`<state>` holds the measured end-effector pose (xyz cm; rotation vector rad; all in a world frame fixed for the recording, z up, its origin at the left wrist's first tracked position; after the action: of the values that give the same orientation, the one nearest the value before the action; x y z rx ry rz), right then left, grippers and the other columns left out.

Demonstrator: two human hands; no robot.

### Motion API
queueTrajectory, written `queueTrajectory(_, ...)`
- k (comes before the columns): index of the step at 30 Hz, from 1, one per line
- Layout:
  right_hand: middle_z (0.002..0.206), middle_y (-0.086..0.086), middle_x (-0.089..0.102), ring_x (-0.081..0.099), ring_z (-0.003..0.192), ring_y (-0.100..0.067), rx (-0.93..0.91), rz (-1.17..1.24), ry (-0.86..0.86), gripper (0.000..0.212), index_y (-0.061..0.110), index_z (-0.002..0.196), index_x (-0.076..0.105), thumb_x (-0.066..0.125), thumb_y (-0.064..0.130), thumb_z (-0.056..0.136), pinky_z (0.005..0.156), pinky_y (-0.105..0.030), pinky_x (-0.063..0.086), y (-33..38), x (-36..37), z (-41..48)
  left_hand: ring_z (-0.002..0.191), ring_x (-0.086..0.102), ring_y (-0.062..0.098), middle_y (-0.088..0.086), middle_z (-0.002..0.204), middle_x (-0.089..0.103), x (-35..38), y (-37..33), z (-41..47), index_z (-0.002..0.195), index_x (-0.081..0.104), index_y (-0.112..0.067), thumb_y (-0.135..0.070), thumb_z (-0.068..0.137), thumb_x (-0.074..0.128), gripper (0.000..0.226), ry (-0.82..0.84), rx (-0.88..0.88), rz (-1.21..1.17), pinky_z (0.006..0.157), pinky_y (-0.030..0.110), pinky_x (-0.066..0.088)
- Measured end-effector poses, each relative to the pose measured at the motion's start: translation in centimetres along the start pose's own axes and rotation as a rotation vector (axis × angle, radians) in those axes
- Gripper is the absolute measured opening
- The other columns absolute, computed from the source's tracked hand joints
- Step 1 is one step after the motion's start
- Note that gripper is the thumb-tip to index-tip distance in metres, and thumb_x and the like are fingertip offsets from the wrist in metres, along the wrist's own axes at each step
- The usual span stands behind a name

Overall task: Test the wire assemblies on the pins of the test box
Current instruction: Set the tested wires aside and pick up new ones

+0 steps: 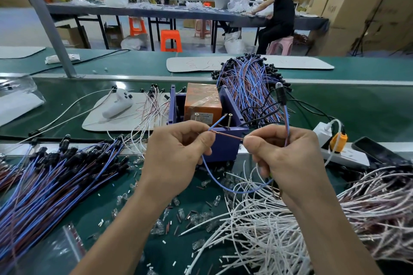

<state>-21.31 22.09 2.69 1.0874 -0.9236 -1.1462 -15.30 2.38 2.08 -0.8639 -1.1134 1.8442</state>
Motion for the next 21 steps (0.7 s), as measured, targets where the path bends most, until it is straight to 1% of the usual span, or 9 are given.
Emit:
queueTrajectory(2, 0.049, -0.008, 0.057, 0.043, 0.039, -0.015, 0.019, 0.013, -0.019, 0.017, 0.01, 0.069, 0.076, 0.08, -0.004, 0.079, 0.036, -0.021, 0.034, -0.1, -0.3, -0.1, 0.045, 0.055, 0.008, 0.0, 0.06, 0.071, -0.5, 0.1, 0.1, 0.084, 0.078, -0.034, -0.015, 0.092, 0.075, 0.021, -0.043, -0.017, 0.022, 0.048, 0.02, 0.048)
queueTrajectory(4, 0.051, -0.009, 0.056, 0.042, 0.041, -0.015, 0.029, 0.013, -0.026, 0.018, 0.01, 0.068, 0.076, 0.079, -0.004, 0.079, 0.036, -0.02, 0.032, 0.0, -0.5, -0.1, 0.044, 0.055, 0.008, 0.001, 0.06, 0.071, -1.1, 0.0, 0.3, 0.083, 0.079, -0.035, -0.013, 0.092, 0.076, 0.023, -0.06, -0.019, 0.012, 0.048, 0.019, 0.049)
queueTrajectory(6, 0.052, -0.011, 0.056, 0.041, 0.042, -0.015, 0.035, 0.021, -0.02, 0.018, 0.008, 0.067, 0.075, 0.079, -0.006, 0.079, 0.036, -0.021, 0.031, 0.0, -0.5, -0.2, 0.044, 0.056, 0.007, 0.001, 0.06, 0.072, -1.1, -0.4, 0.3, 0.084, 0.081, -0.034, -0.011, 0.089, 0.079, 0.023, -0.03, -0.014, -0.016, 0.047, 0.017, 0.048)
queueTrajectory(10, 0.048, -0.006, 0.054, 0.037, 0.037, -0.012, 0.049, 0.044, 0.003, 0.019, 0.006, 0.066, 0.074, 0.078, -0.008, 0.078, 0.035, -0.019, 0.028, -0.3, 0.0, -0.2, 0.045, 0.059, 0.004, 0.0, 0.061, 0.073, 0.1, -0.5, -0.1, 0.084, 0.081, -0.034, -0.009, 0.086, 0.081, 0.025, 0.058, -0.024, -0.01, 0.048, 0.015, 0.048)
queueTrajectory(12, 0.047, -0.004, 0.053, 0.036, 0.036, -0.01, 0.05, 0.041, 0.03, 0.02, 0.008, 0.065, 0.075, 0.078, -0.008, 0.078, 0.035, -0.019, 0.028, -0.3, 0.2, -0.1, 0.045, 0.057, 0.007, 0.001, 0.06, 0.072, 0.2, -0.2, 0.0, 0.081, 0.081, -0.035, -0.011, 0.087, 0.081, 0.025, 0.057, -0.039, -0.004, 0.048, 0.018, 0.048)
queueTrajectory(15, 0.048, -0.003, 0.055, 0.039, 0.037, -0.009, 0.059, 0.037, 0.037, 0.02, 0.009, 0.066, 0.076, 0.079, -0.007, 0.078, 0.036, -0.018, 0.03, -0.7, 0.0, 0.0, 0.045, 0.055, 0.012, 0.005, 0.059, 0.071, -0.1, 0.3, 0.1, 0.079, 0.082, -0.036, -0.012, 0.087, 0.081, 0.026, 0.048, -0.069, -0.058, 0.046, 0.02, 0.048)
queueTrajectory(18, 0.049, -0.004, 0.056, 0.04, 0.038, -0.01, 0.091, 0.034, 0.042, 0.02, 0.01, 0.067, 0.077, 0.079, -0.008, 0.078, 0.037, -0.018, 0.03, -1.5, 0.1, 0.1, 0.049, 0.059, 0.018, 0.007, 0.061, 0.073, 0.0, 0.6, 0.2, 0.081, 0.083, -0.033, -0.012, 0.084, 0.082, 0.021, 0.067, -0.087, -0.089, 0.046, 0.021, 0.049)
queueTrajectory(21, 0.052, -0.006, 0.059, 0.042, 0.041, -0.011, 0.112, 0.031, 0.048, 0.024, 0.014, 0.066, 0.078, 0.078, -0.007, 0.078, 0.038, -0.018, 0.03, -2.1, 0.3, 0.1, 0.05, 0.059, 0.02, 0.007, 0.062, 0.073, 0.2, 1.3, 0.2, 0.081, 0.083, -0.033, -0.012, 0.085, 0.081, 0.021, 0.082, -0.128, -0.078, 0.048, 0.022, 0.05)
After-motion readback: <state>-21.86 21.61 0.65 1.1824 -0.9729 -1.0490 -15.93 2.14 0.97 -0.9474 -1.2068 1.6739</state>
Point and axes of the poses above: each hand's wrist, its own z-axis towards the middle knuckle, its own x-axis out of the palm, y = z × x, the point moved 6 cm from there along z, towards the middle knuckle
